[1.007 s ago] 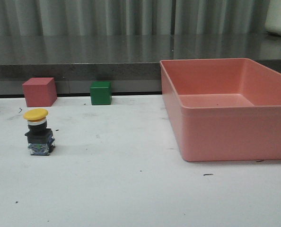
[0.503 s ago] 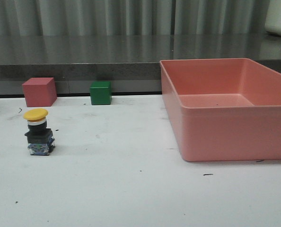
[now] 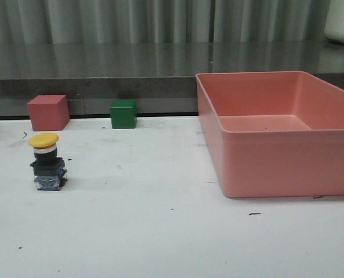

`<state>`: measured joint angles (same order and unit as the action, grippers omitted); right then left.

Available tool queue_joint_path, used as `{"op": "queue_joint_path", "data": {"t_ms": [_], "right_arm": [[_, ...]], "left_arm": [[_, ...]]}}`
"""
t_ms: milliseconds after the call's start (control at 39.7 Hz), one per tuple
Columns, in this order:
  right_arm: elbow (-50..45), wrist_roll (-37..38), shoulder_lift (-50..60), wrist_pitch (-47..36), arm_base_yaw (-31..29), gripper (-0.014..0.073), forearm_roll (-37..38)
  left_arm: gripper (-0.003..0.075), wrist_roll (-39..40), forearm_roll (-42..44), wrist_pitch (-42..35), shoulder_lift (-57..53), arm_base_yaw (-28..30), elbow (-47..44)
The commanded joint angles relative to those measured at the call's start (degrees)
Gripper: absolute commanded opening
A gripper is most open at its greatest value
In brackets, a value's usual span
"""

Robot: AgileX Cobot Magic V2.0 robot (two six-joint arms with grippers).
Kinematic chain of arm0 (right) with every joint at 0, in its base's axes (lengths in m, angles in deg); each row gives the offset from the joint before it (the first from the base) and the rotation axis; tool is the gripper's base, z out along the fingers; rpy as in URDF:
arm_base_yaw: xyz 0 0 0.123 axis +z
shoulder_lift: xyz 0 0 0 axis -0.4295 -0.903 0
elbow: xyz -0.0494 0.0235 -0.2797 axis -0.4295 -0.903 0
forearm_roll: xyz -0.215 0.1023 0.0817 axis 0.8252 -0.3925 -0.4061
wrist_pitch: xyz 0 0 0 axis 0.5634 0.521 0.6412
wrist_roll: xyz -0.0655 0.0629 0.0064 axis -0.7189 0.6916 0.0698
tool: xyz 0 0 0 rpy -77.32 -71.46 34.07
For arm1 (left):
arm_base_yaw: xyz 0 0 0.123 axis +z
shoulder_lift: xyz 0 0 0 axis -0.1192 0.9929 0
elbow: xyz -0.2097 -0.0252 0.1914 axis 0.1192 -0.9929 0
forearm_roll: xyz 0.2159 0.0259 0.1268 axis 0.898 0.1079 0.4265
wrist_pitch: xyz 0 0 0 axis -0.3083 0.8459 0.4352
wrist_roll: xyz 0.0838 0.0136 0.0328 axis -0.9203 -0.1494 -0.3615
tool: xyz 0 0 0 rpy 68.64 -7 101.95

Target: Place and stand button with both arms

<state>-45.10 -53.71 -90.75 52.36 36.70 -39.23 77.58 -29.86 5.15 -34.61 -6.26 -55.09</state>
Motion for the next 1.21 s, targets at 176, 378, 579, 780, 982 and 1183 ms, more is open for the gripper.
{"op": "queue_joint_path", "data": {"t_ms": [176,378,579,780,982,1183], "right_arm": [[1.5,-0.3,-0.5,-4.9,-0.4,-0.0069,0.8],[-0.5,-0.3,-0.5,-7.3,-0.4,-0.0069,1.7],[-10.6,-0.3,1.4,-20.7,-3.3,-0.0069,1.6],[-18.2,-0.3,5.7,-23.3,-9.7,-0.0069,-3.5],[-20.6,-0.3,5.7,-19.0,-11.3,-0.0069,-4.1],[-20.6,-0.3,5.7,-16.9,-11.3,-0.0069,-4.1]], "left_arm": [[-0.002,0.2,-0.4,-4.9,-1.3,0.1,-0.9],[-0.002,0.2,-0.4,-4.9,-1.3,0.1,-0.9],[-0.002,0.2,-0.4,-4.9,-1.3,0.1,-0.9],[-0.002,0.2,-0.4,-4.9,-1.3,0.1,-0.9],[-0.002,0.2,-0.4,-4.9,-1.3,0.1,-0.9],[-0.002,0.2,-0.4,-4.9,-1.3,0.1,-0.9]]}}
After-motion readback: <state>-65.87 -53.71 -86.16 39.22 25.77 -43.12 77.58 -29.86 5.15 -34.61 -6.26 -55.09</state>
